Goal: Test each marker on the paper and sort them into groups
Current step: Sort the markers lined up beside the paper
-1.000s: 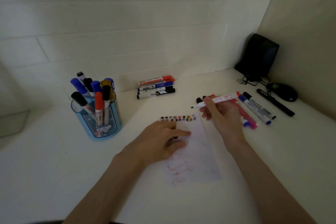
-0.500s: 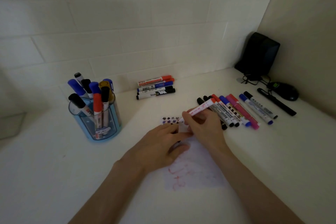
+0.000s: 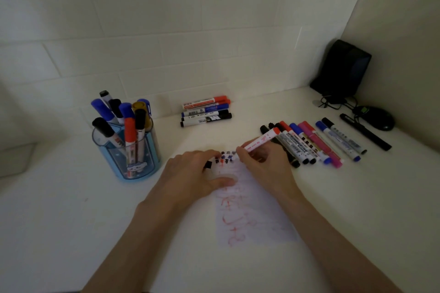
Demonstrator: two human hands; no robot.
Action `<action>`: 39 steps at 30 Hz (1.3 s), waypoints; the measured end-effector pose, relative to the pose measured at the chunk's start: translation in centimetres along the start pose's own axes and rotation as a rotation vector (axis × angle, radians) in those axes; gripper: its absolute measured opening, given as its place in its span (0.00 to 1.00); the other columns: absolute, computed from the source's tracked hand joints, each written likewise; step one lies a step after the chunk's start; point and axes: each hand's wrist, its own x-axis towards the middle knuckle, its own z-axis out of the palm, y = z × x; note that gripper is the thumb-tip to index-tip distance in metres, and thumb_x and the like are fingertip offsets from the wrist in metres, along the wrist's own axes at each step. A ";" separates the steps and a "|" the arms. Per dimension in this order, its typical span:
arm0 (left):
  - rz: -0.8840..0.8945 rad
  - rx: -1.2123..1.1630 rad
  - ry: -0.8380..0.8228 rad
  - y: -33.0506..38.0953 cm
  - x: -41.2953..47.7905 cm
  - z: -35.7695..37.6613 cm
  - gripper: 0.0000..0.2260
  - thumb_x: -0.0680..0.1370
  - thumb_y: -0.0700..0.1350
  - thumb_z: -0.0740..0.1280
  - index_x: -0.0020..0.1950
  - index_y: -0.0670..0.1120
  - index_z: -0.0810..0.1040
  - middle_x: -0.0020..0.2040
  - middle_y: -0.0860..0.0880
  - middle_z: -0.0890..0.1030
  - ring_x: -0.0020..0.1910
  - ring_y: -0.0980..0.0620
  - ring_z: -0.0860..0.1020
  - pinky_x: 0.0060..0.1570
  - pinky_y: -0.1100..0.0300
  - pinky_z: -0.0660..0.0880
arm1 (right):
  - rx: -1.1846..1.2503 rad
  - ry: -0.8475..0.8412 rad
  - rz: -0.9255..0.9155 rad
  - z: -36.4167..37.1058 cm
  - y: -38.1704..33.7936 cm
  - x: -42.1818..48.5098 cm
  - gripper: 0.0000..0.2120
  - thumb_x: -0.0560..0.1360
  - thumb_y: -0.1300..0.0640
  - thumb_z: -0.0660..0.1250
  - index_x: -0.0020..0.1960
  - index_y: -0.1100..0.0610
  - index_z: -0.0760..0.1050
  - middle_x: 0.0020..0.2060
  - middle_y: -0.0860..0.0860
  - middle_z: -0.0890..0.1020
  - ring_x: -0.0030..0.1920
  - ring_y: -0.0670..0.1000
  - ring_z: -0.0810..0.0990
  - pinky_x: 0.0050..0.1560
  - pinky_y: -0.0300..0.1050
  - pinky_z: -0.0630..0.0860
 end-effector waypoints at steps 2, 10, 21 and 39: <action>0.002 0.002 -0.007 0.0 0.0 0.0 0.40 0.65 0.80 0.62 0.72 0.63 0.69 0.63 0.59 0.79 0.59 0.57 0.78 0.56 0.56 0.75 | 0.004 0.035 0.020 -0.2 0.1 0.1 0.08 0.77 0.56 0.75 0.44 0.46 0.80 0.41 0.39 0.86 0.43 0.41 0.85 0.43 0.32 0.80; -0.002 0.015 -0.032 0.0 0.2 0.0 0.40 0.64 0.82 0.60 0.72 0.63 0.69 0.61 0.59 0.80 0.56 0.58 0.79 0.51 0.57 0.74 | 0.017 0.017 0.029 -0.1 0.0 0.0 0.07 0.77 0.57 0.75 0.45 0.46 0.81 0.42 0.39 0.86 0.44 0.40 0.85 0.43 0.30 0.79; 0.004 0.012 -0.035 0.1 0.1 -0.2 0.39 0.64 0.81 0.62 0.70 0.64 0.70 0.61 0.60 0.80 0.56 0.59 0.79 0.51 0.57 0.74 | 0.016 0.014 0.068 -0.2 0.0 0.1 0.08 0.78 0.58 0.74 0.44 0.47 0.80 0.38 0.39 0.85 0.43 0.39 0.85 0.41 0.29 0.78; 0.070 -0.775 0.123 0.9 0.3 0.0 0.04 0.81 0.45 0.69 0.49 0.50 0.74 0.43 0.53 0.85 0.41 0.52 0.83 0.41 0.57 0.80 | 0.349 -0.012 0.112 -1.3 -1.9 0.0 0.03 0.78 0.58 0.74 0.51 0.56 0.83 0.41 0.55 0.88 0.37 0.51 0.85 0.35 0.41 0.79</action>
